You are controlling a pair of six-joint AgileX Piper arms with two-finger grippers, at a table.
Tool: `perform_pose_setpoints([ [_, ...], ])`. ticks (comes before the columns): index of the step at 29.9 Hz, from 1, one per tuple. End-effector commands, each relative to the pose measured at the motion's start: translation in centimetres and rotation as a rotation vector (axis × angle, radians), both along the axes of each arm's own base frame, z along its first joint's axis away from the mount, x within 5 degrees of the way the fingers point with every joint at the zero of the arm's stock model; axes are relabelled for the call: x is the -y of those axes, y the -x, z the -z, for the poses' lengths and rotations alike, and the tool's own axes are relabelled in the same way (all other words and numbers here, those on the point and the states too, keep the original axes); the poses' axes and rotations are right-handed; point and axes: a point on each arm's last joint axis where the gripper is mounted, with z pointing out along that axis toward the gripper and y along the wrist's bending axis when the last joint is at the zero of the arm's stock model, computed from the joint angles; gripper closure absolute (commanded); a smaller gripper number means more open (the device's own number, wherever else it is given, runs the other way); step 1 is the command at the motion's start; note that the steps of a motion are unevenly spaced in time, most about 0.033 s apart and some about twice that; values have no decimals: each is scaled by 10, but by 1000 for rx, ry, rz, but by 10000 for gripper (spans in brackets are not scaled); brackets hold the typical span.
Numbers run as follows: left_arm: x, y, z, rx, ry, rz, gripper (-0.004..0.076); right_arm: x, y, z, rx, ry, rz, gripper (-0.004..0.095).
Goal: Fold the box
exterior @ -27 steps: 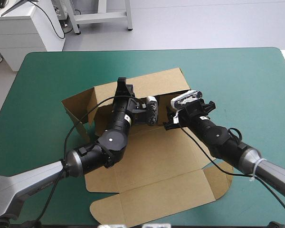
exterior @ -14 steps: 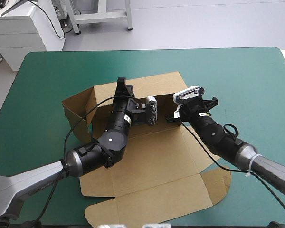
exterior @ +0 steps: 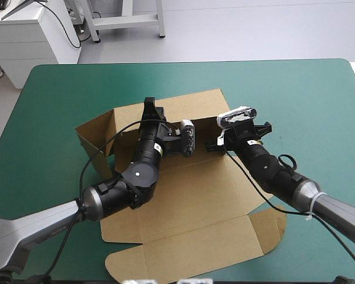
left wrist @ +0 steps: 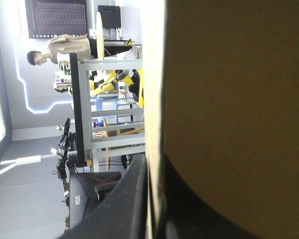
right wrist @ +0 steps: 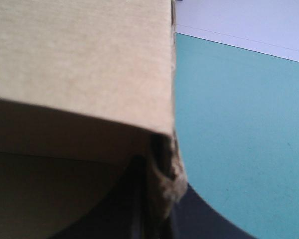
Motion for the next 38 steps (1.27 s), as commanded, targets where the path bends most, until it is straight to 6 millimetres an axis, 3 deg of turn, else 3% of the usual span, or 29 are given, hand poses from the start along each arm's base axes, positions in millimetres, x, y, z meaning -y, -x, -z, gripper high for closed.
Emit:
perform_pose_setpoints([
  [1,1,4,-26,98,19,51,599,-1,0,-23,88,20,-28,929],
  [4,2,5,-26,92,33,62,429,3,-6,-23,46,-17,-47,929],
  [6,3,8,-25,76,78,49,366,10,-16,-22,13,-35,-51,929],
  [14,32,47,-27,89,81,135,374,39,-51,-26,-41,-73,-41,929],
  [21,48,79,-17,-48,138,184,378,44,-68,-29,-42,-69,-53,927],
  [23,47,80,-12,-100,129,173,405,42,-70,-27,-51,-65,-71,927],
  [25,45,82,-8,-160,101,164,514,40,-70,-26,-64,-68,-87,927],
  [26,44,84,-6,-189,78,167,584,40,-71,-24,-68,-67,-87,927],
  [27,43,85,-5,-215,54,174,713,39,-71,-24,-72,-72,-91,927],
  [33,37,97,-26,-563,50,232,708,37,-72,-20,-92,-75,-106,927],
  [38,8,70,-61,-872,143,197,708,37,-71,-19,-98,-81,-110,927],
])
